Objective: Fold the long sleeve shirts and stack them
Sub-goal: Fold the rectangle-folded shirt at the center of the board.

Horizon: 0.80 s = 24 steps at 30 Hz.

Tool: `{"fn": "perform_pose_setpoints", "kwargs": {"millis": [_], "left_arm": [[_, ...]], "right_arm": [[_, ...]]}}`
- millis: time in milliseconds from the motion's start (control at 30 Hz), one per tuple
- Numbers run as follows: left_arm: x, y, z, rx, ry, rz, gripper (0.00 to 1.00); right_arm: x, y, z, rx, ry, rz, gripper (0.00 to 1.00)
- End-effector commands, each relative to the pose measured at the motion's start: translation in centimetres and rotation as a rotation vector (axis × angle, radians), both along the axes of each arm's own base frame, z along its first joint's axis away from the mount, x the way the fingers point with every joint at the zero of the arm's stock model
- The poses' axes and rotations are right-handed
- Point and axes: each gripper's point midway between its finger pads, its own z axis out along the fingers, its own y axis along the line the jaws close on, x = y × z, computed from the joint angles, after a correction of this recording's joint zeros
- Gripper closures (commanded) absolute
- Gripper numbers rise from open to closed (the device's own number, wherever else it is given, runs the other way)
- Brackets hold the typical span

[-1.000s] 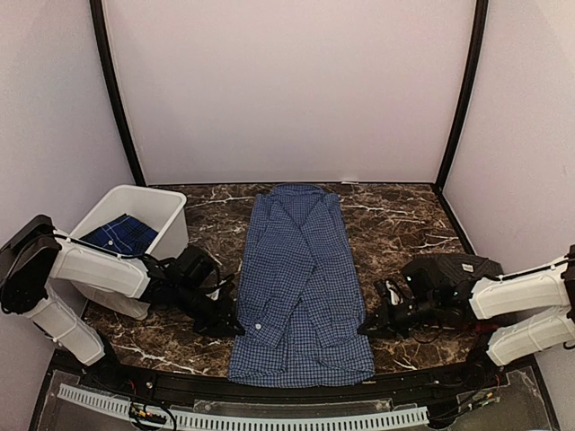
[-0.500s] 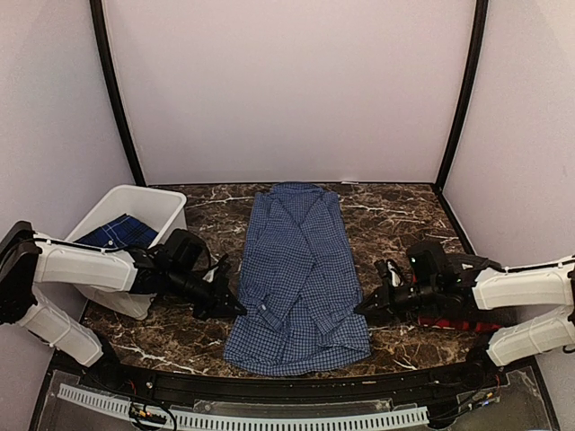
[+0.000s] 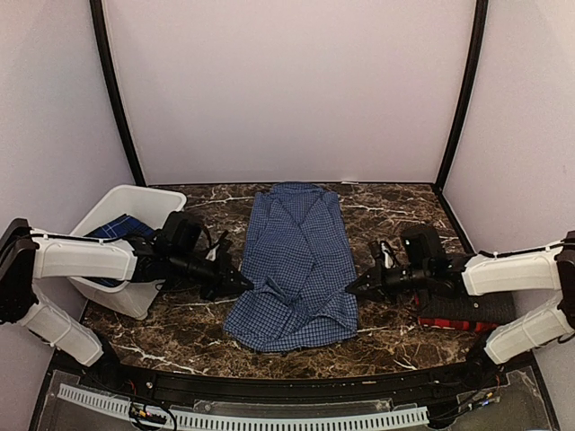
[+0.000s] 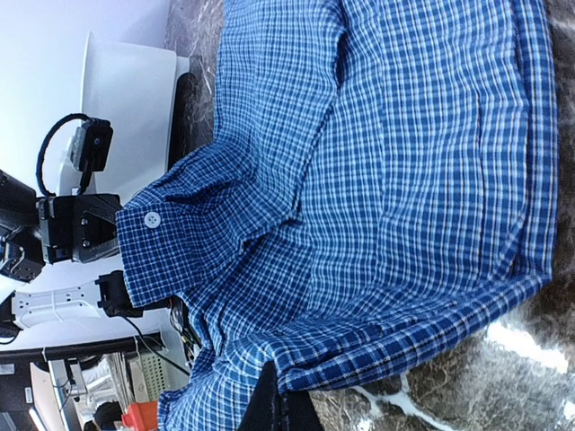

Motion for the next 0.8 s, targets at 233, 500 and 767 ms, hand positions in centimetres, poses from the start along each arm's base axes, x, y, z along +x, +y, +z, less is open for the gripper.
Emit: {"fn": "perform_pose_setpoints", "kwargs": {"millis": [233,500,767], "left_arm": [[8.6,-0.2,1.1,0.018,-0.137,0.176,1.00],[13.9,0.8,-1.0,0.063,-0.165,0.288,1.00],[15.1,0.6,-2.8,0.077,-0.143,0.312,1.00]], "right_arm": [[9.5,0.7,2.2,0.040,-0.193,-0.116,1.00],[15.0,0.3,1.4,0.050,-0.203,-0.197,1.00],[17.3,-0.6,-1.0,0.063,-0.149,-0.231,1.00]]}}
